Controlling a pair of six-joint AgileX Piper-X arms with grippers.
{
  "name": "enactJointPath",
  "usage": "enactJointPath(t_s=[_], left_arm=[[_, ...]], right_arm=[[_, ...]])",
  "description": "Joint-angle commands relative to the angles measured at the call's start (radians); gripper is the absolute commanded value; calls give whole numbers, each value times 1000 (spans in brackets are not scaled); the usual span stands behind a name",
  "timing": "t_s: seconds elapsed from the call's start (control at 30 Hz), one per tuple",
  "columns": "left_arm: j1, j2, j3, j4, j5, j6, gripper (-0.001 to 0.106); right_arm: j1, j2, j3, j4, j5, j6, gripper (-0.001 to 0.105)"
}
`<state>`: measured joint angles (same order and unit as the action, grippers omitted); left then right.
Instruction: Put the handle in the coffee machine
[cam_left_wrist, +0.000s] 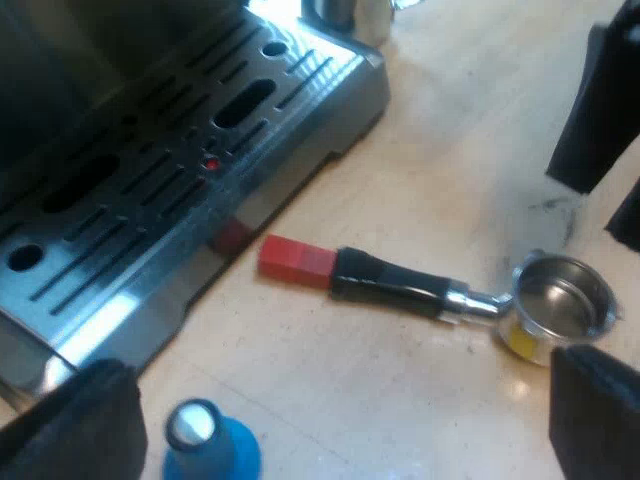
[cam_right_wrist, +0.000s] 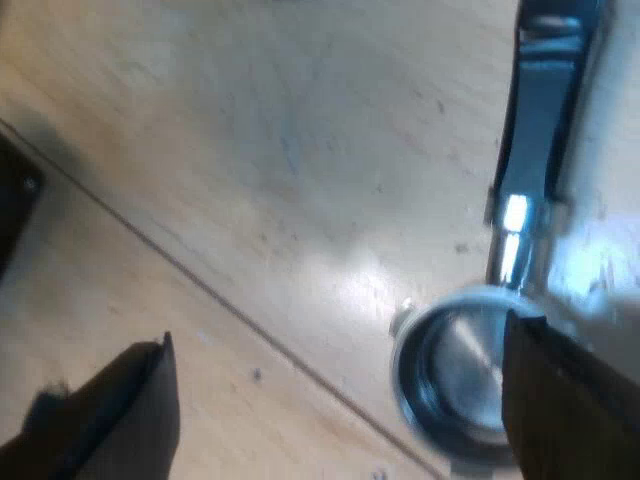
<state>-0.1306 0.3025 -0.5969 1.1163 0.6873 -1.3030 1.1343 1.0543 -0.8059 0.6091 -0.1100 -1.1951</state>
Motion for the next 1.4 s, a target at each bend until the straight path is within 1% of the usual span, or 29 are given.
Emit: enactJointPath(t_s=[0.03,0.1,0.2,0.23,0.3,0.33,0.4,0.5,0.53,0.57,0.7,0.73,0.83,0.87,0.97,1.0,1.03,1.07,1.13,1.17,1.2,1.23,1.33,1.37,1.4], left_arm=[[-30,0,-14,49,1,3,84],[-64,0,-16,88,0,5,84],[-112,0,-16,126,0,7,84],[-119,0,-16,133,0,7,84],[-154,0,-16,159,-2,7,84],[-166,0,-16,165,-3,7,84],[-183,0,-16,170,-6,7,84],[-220,0,-16,172,-33,9,84],[-225,0,-16,172,-33,14,84],[-238,0,-16,172,-39,41,84],[-247,0,-16,172,-50,97,84],[-247,0,-16,172,-50,109,84],[-247,0,-16,172,-50,138,84],[-247,0,-16,172,-50,145,84],[-247,0,-16,172,-50,153,84],[-247,0,-16,172,-50,163,84],[-247,0,-16,172,-50,168,84],[-247,0,-16,170,-50,170,84],[-247,0,-16,164,-50,181,84],[-247,0,-16,160,-50,183,84],[-247,0,-16,156,-50,186,84],[-247,0,-16,155,-50,187,84],[-247,0,-16,154,-50,187,84],[-247,0,-16,154,-50,187,84],[-247,0,-16,154,-50,187,84]], right_arm=[[46,-9,-41,73,53,-12,69],[97,-9,-68,129,128,0,69],[149,-9,-98,193,189,23,69],[157,-9,-103,204,196,28,69],[174,-9,-121,243,212,98,69],[174,-9,-124,248,212,116,69],[174,-9,-134,278,212,175,69],[174,-9,-134,296,222,221,69],[174,-9,-134,302,221,252,69],[174,-9,-134,304,221,277,69],[174,-9,-134,294,221,334,69],[174,-9,-134,292,221,363,69],[174,-9,-134,285,227,364,69],[174,-4,-130,285,257,364,69],[172,7,-130,286,272,366,69],[172,16,-127,284,272,381,69],[172,42,-127,284,272,431,69],[172,50,-127,284,272,453,69],[172,86,-127,284,272,541,69],[172,96,-127,284,272,555,69],[172,114,-127,284,272,597,69],[172,120,-127,284,272,621,69],[172,164,-127,284,272,786,69],[172,167,-127,284,272,809,69],[172,178,-127,284,275,881,69]])
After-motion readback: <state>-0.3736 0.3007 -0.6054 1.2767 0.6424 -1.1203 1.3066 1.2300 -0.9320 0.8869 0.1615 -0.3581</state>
